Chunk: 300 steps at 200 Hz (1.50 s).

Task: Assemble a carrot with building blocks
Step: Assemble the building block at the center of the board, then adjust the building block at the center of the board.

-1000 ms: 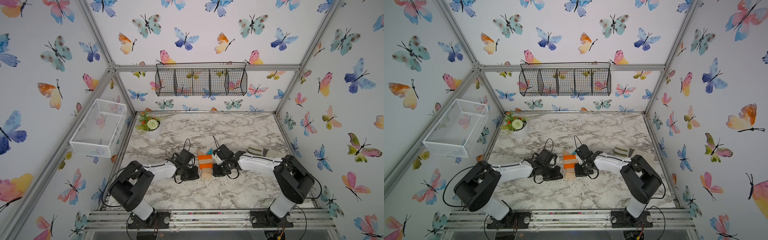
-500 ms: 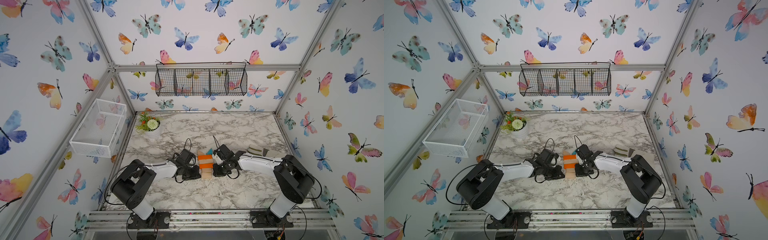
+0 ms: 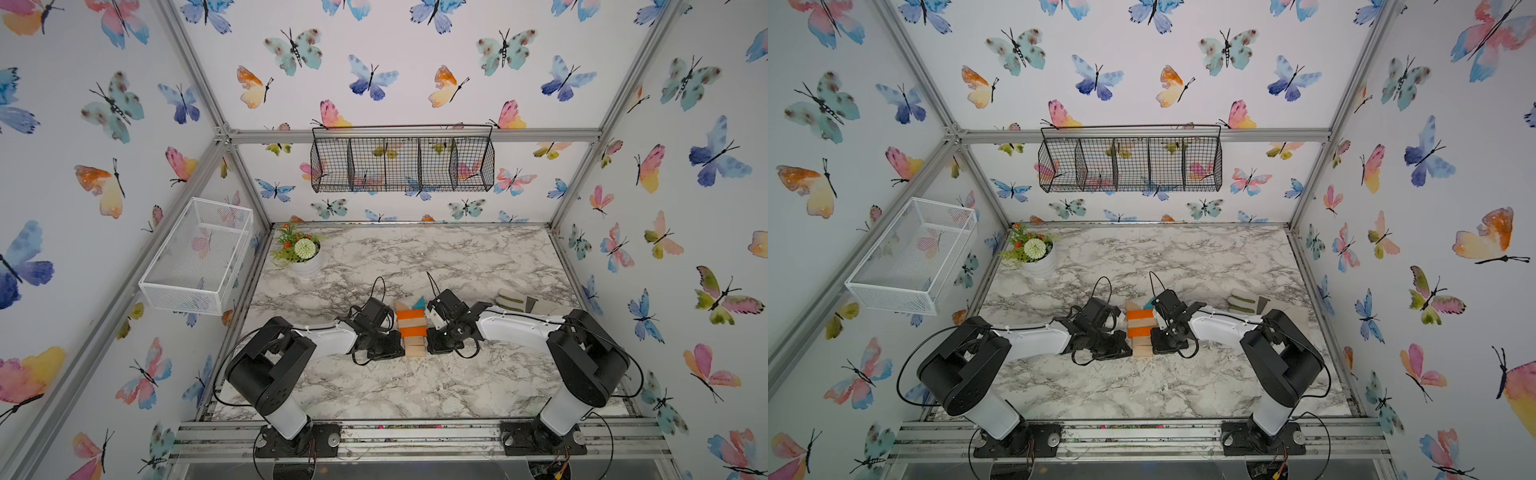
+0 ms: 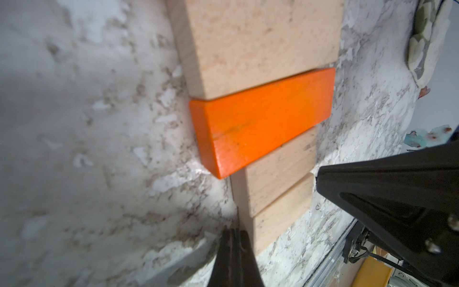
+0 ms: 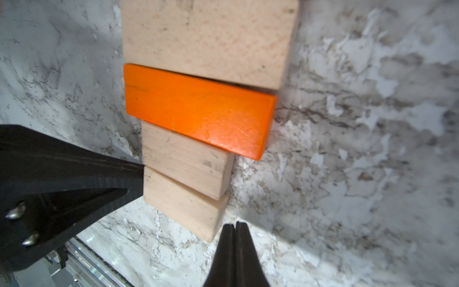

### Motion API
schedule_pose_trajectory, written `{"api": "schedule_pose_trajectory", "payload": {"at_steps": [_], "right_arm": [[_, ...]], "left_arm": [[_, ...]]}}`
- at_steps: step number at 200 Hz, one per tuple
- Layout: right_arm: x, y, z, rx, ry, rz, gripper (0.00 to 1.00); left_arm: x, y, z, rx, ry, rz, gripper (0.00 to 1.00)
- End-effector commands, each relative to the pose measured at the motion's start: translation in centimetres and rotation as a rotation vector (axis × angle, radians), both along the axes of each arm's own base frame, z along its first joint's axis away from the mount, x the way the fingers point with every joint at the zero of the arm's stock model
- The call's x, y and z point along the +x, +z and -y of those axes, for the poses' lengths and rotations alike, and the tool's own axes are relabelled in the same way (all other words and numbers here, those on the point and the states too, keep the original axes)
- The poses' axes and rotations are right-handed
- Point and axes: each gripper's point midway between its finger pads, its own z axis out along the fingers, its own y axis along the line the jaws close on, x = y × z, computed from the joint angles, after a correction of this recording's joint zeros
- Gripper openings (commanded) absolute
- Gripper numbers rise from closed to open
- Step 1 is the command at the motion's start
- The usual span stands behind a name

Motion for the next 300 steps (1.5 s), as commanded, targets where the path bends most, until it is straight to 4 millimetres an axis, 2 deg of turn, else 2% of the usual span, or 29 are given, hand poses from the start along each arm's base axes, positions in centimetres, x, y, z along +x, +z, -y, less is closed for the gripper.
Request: {"api": "schedule_pose_trajectory", "payload": {"at_steps": [1, 10, 19, 32, 39, 48, 58, 77, 86, 105, 118, 130, 145, 153, 167, 192, 216, 236, 256, 300], "right_arm": [[-0.4, -0.4, 1.2, -0.033, -0.013, -0.014, 0.02], [-0.6, -0.5, 1.3, -0.035, -0.013, -0.018, 0.02], [-0.7, -0.6, 1.4, -0.037, -0.014, -0.021, 0.02], [-0.5, -0.4, 1.7, -0.042, -0.023, -0.010, 0.02], [-0.2, 0.0, 1.9, -0.044, -0.032, 0.004, 0.02], [0.3, 0.8, 2.2, -0.040, -0.049, 0.027, 0.02], [1.1, 2.1, 2.5, -0.016, -0.065, 0.052, 0.10], [3.0, 4.7, 3.4, 0.011, -0.096, 0.114, 0.16], [3.9, 5.7, 4.0, 0.007, -0.102, 0.134, 0.17], [5.2, 6.6, 5.2, -0.008, -0.105, 0.142, 0.17], [5.3, 6.2, 5.5, -0.006, -0.096, 0.125, 0.16], [4.7, 5.1, 5.4, 0.000, -0.080, 0.081, 0.13], [3.2, 3.5, 5.0, 0.037, -0.078, 0.006, 0.07], [2.3, 3.0, 4.8, 0.064, -0.087, -0.019, 0.05], [1.4, 3.1, 5.0, 0.100, -0.117, -0.013, 0.04], [0.5, 3.5, 5.8, 0.116, -0.142, 0.011, 0.03], [-0.9, 2.2, 5.5, 0.119, -0.129, -0.047, 0.01], [-1.7, 1.8, 4.0, 0.117, -0.102, -0.049, 0.01], [-1.9, 1.4, 2.9, 0.120, -0.096, -0.050, 0.01], [-1.9, 0.3, 2.0, 0.112, -0.083, -0.059, 0.01]], "left_arm": [[-0.8, -0.9, -1.1, 0.063, 0.009, -0.026, 0.00], [-0.9, -0.9, -1.4, 0.073, 0.013, -0.027, 0.00], [-1.0, -1.1, -1.7, 0.088, 0.015, -0.032, 0.09], [-1.2, -1.3, -2.5, 0.125, 0.017, -0.035, 0.17], [-1.3, -1.3, -3.0, 0.151, 0.019, -0.030, 0.26], [-1.3, -1.3, -3.7, 0.177, 0.023, -0.024, 0.40], [-1.3, -1.1, -4.5, 0.187, 0.032, -0.022, 0.51], [-1.2, 0.2, -5.9, 0.176, 0.065, -0.013, 0.69], [-1.1, 1.0, -6.5, 0.176, 0.080, 0.002, 0.72], [-0.3, 2.8, -7.6, 0.174, 0.116, 0.043, 0.73], [0.3, 3.6, -8.0, 0.167, 0.134, 0.057, 0.71], [0.7, 3.9, -8.0, 0.156, 0.143, 0.056, 0.67], [1.0, 3.6, -7.9, 0.140, 0.150, 0.036, 0.58], [1.0, 3.5, -7.8, 0.128, 0.156, 0.025, 0.49], [1.2, 3.4, -7.7, 0.103, 0.173, 0.014, 0.37], [1.1, 3.3, -7.5, 0.078, 0.190, 0.009, 0.25], [0.9, 2.9, -7.3, 0.059, 0.196, -0.005, 0.19], [0.9, 2.8, -7.2, 0.059, 0.191, -0.009, 0.17], [0.9, 3.0, -7.3, 0.061, 0.194, -0.006, 0.15], [0.6, 3.1, -7.7, 0.067, 0.206, -0.002, 0.16]]}}
